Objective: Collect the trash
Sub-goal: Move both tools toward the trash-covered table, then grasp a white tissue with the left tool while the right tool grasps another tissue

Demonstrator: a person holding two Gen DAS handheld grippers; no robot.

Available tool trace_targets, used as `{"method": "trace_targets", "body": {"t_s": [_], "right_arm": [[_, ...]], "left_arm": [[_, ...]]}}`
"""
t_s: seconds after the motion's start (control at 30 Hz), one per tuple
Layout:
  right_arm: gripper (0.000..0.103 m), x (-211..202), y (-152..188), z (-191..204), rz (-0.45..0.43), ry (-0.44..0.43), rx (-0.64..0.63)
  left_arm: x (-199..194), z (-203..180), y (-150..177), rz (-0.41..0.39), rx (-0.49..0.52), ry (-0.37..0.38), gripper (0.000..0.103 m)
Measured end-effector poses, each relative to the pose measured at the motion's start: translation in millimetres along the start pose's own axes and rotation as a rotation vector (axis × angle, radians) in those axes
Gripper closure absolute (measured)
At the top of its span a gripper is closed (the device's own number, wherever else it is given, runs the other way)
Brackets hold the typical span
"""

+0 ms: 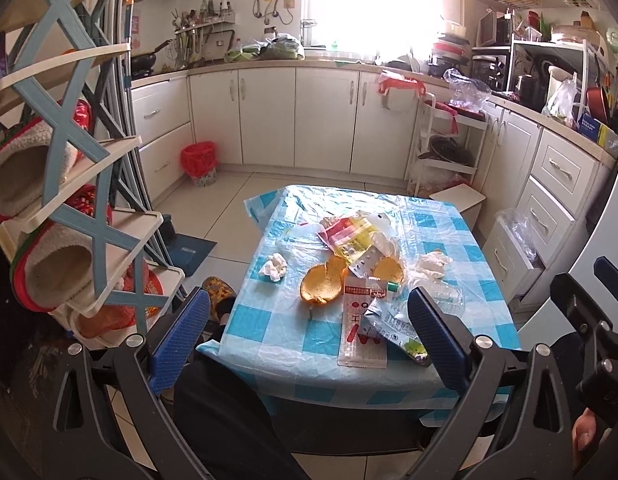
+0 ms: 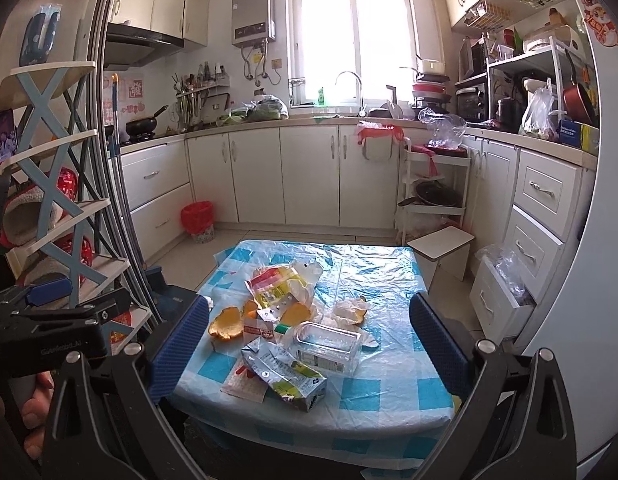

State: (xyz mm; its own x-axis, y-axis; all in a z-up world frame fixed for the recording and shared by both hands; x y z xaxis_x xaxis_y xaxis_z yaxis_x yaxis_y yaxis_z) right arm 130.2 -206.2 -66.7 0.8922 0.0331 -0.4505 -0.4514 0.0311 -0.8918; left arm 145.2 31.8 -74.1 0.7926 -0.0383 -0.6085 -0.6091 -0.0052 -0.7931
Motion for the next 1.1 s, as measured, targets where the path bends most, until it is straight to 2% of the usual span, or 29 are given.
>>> {"method": "trace_targets", "body": {"t_s": [0.3,0.57,0.73,0.97,1.1], "right_arm": [[0.007,25,11,-11,0.048,-0.018,-0.002],[0.007,46,31,-19,0.106,-0.051,0.0],[0.007,59,39,-20,0.128,-0.07,-0.023],[0.007,86,49,-11,0.174,-0.11,-0.059],[0.008,99,52,-3,0.19,-0.132,-0.087]], "left_arm": [[26,3,3,0.04,0.015,-0.015,0.008],[57,2,12,0.112,0.016,-0.016,0.008],[86,18,26,0.181,-0.026,-0.038,0.008],[120,41,31,0.201,-0.034,-0.081,0.008],[153,56,34,0.237,-0.044,-0.111,0.014]]}}
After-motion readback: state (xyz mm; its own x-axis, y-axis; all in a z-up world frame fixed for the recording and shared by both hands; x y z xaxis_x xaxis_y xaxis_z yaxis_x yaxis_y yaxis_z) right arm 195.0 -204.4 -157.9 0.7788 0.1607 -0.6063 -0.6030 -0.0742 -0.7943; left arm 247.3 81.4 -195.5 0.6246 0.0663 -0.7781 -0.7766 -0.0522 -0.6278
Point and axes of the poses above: each gripper's, at about its wrist camera, not at the fingertips, and x roughly the way its jaws point, z to its left, y to its underside, the point moved 10 cm from there along x, roughly the way its jaws point, and after that the axes turned 1 degree about z, right-handed, at the moved point
